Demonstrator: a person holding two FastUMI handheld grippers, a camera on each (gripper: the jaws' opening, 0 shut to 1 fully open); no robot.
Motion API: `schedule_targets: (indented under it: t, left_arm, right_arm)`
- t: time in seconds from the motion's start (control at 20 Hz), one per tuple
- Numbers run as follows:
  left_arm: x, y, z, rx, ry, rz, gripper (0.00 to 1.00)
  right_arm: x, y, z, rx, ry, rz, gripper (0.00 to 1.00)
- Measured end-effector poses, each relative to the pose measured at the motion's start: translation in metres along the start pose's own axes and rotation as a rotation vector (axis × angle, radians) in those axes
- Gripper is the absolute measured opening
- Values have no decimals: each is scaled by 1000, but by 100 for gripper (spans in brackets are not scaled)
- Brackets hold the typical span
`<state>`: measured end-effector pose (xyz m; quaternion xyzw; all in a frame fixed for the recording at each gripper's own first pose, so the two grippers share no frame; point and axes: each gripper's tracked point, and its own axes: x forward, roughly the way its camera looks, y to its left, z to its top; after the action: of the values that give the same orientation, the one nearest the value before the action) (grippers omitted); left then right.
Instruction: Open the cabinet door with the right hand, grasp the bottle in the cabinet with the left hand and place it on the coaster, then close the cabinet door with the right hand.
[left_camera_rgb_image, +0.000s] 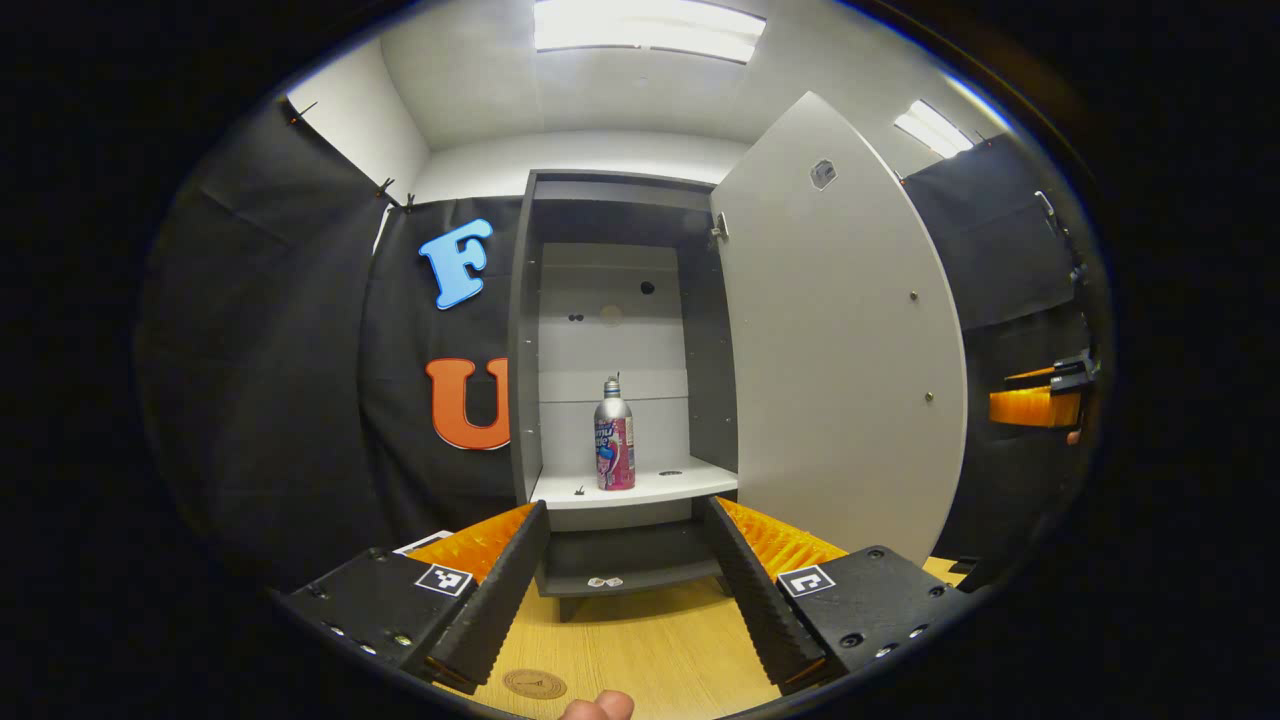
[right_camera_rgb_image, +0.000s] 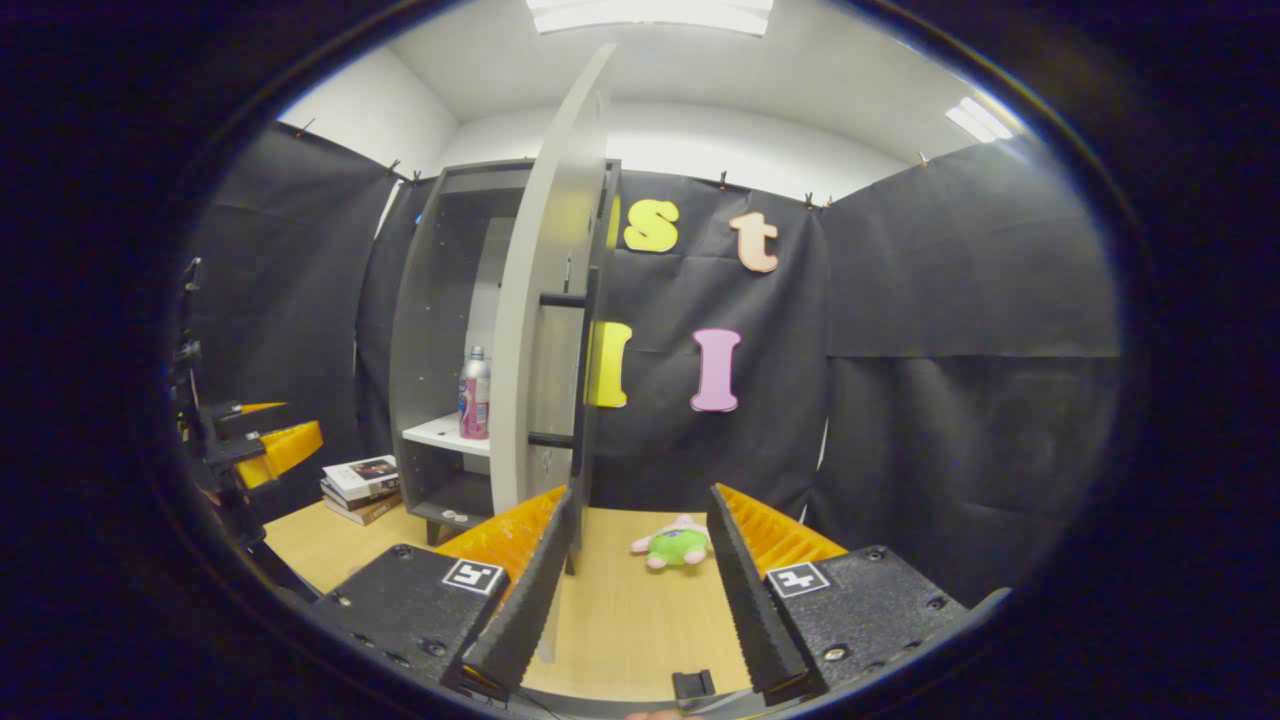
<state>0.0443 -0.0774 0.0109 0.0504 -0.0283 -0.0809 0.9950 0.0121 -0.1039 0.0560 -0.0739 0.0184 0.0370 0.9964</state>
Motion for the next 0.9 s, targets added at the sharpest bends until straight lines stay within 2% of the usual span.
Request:
schedule_targets:
  t: [0.05, 0.15, 0.45, 0.65, 0.9]
  left_arm:
    - [11, -1, 2, 2, 0, -5, 95]
    - [35, -5, 5, 3, -11, -22, 94]
    - [130, -7, 16, 49, -38, -33, 96]
    - [197, 3, 2, 24, 6, 8, 96]
    - [264, 22, -19, 48, 27, 73, 96]
  right_arm:
    - [2, 6, -2, 29, -7, 24, 84]
    - [4, 11, -3, 68, -14, 51, 100]
    - [2, 2, 4, 104, -61, 56, 100]
    - [-2, -13, -2, 113, -45, 9, 100]
    - [-9, -38, -10, 120, -12, -70, 100]
